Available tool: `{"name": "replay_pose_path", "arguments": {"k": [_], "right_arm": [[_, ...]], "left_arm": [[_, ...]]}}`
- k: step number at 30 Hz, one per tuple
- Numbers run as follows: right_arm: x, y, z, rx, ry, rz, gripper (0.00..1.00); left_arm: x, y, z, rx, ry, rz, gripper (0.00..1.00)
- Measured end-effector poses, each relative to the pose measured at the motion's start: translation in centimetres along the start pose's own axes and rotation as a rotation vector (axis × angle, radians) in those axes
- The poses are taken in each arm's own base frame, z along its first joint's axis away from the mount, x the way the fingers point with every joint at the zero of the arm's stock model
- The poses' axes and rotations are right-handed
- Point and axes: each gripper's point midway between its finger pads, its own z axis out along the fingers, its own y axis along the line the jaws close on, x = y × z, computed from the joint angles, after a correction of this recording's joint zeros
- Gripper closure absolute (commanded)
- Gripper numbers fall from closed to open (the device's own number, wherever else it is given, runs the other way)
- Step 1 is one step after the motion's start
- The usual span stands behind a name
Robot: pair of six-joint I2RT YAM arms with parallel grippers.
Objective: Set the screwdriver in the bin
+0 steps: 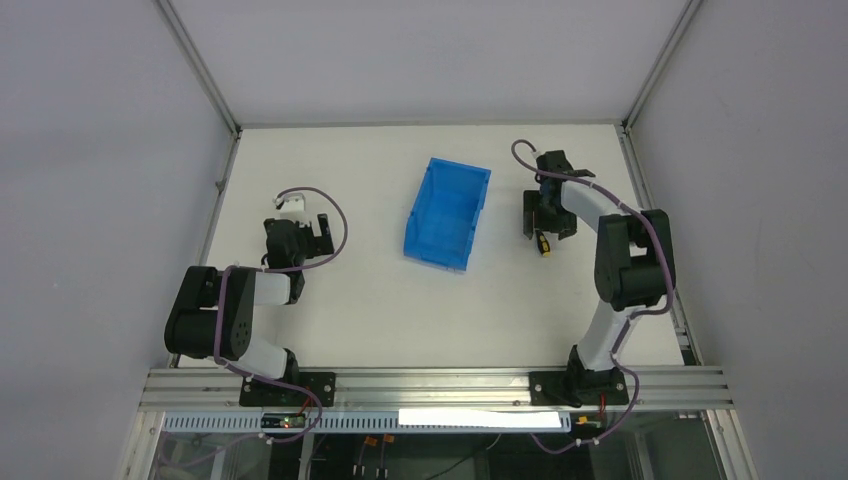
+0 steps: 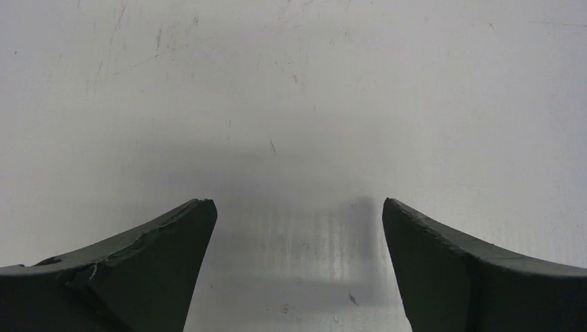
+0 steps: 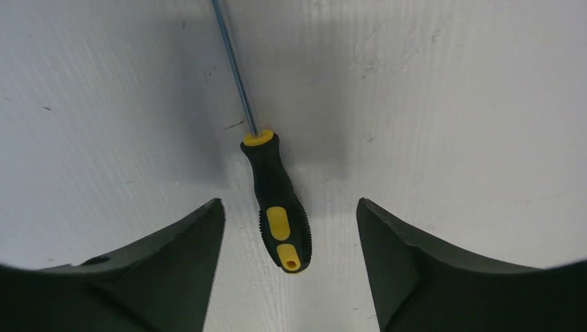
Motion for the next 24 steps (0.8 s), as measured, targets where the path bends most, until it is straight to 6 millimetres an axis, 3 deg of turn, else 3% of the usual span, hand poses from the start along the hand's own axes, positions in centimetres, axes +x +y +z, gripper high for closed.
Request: {"name": "replay_pose_path", "arguments": {"k": [4, 7, 9, 11, 15, 19, 24], "right_arm": [[1.6, 0.5, 2.0, -0.014, 0.101, -0.039, 0.55], [1.4, 1.1, 2.3, -0.048, 0.113, -0.049, 0.83], [1.4, 1.4, 2.4, -0.064, 0.116, -0.049, 0.94], [1.4, 1.5, 2.3, -0.069, 0.119, -0.051, 1.0], [1.7, 1.5, 1.6, -0.071, 0.134, -0.042, 1.0], [0.9, 1.7, -1.5, -0.087, 0.106, 0.006, 1.0], [-4.6, 3.2, -10.6, -0.171, -0.144, 0.084, 1.0]], "left_arm": [[0.0, 0.0, 0.0, 0.0, 0.0, 0.0, 0.0], [0.0, 0.0, 0.0, 0.0, 0.0, 0.0, 0.0], [0.0, 0.0, 0.0, 0.0, 0.0, 0.0, 0.0], [0.0, 0.0, 0.0, 0.0, 0.0, 0.0, 0.0], [0.0, 0.0, 0.0, 0.0, 0.0, 0.0, 0.0], [0.0, 0.0, 0.0, 0.0, 0.0, 0.0, 0.0], [0.0, 0.0, 0.0, 0.0, 0.0, 0.0, 0.0]]}}
